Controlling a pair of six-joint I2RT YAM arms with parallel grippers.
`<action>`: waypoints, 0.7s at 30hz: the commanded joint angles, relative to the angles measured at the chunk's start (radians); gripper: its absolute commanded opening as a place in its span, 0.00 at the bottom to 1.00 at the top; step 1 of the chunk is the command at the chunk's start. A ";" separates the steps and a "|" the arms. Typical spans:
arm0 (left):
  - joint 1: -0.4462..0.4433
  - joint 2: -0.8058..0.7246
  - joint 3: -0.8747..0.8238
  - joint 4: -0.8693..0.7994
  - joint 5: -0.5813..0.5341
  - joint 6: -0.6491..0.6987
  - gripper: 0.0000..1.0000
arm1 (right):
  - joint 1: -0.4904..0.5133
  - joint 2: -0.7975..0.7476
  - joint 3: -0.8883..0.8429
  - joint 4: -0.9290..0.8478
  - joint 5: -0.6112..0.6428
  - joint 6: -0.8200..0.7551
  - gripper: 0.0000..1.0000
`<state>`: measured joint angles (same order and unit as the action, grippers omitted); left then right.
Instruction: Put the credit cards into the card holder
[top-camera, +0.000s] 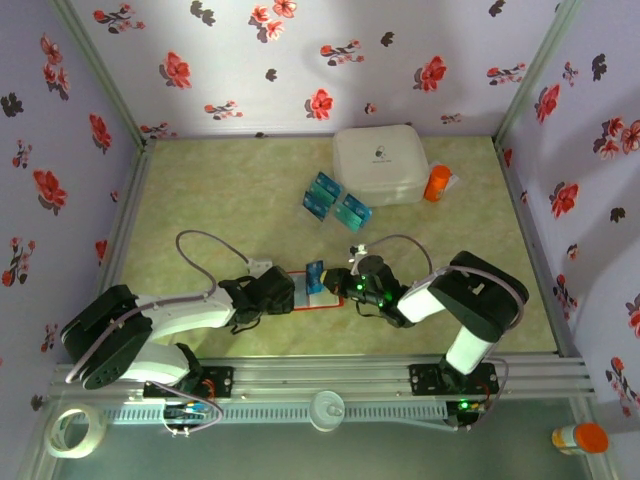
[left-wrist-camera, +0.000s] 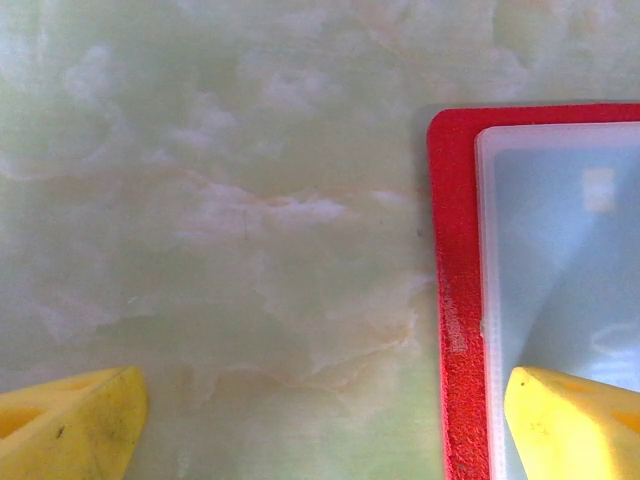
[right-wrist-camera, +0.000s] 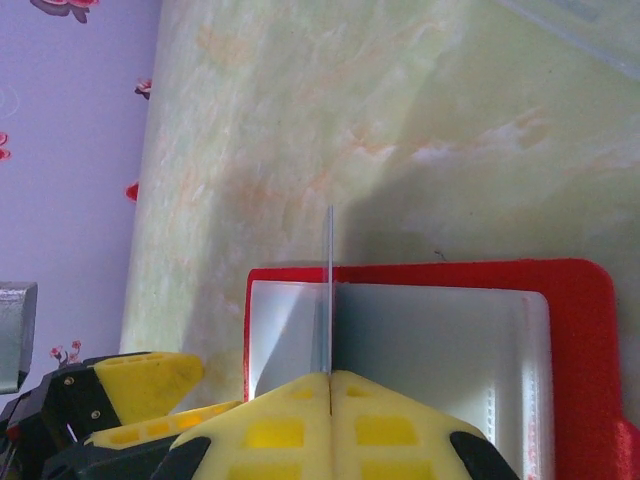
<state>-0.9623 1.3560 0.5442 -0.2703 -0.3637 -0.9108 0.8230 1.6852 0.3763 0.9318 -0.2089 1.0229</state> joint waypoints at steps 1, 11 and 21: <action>-0.007 0.035 -0.023 0.002 0.034 -0.021 0.93 | 0.015 0.019 -0.015 0.045 0.003 0.017 0.00; -0.009 0.037 -0.023 0.004 0.035 -0.023 0.93 | 0.023 0.010 -0.024 0.064 0.003 0.029 0.00; -0.011 0.038 -0.024 0.007 0.034 -0.025 0.93 | 0.024 -0.021 -0.031 0.044 0.008 0.025 0.00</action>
<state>-0.9653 1.3586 0.5442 -0.2695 -0.3672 -0.9112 0.8391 1.6871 0.3580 0.9745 -0.2089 1.0447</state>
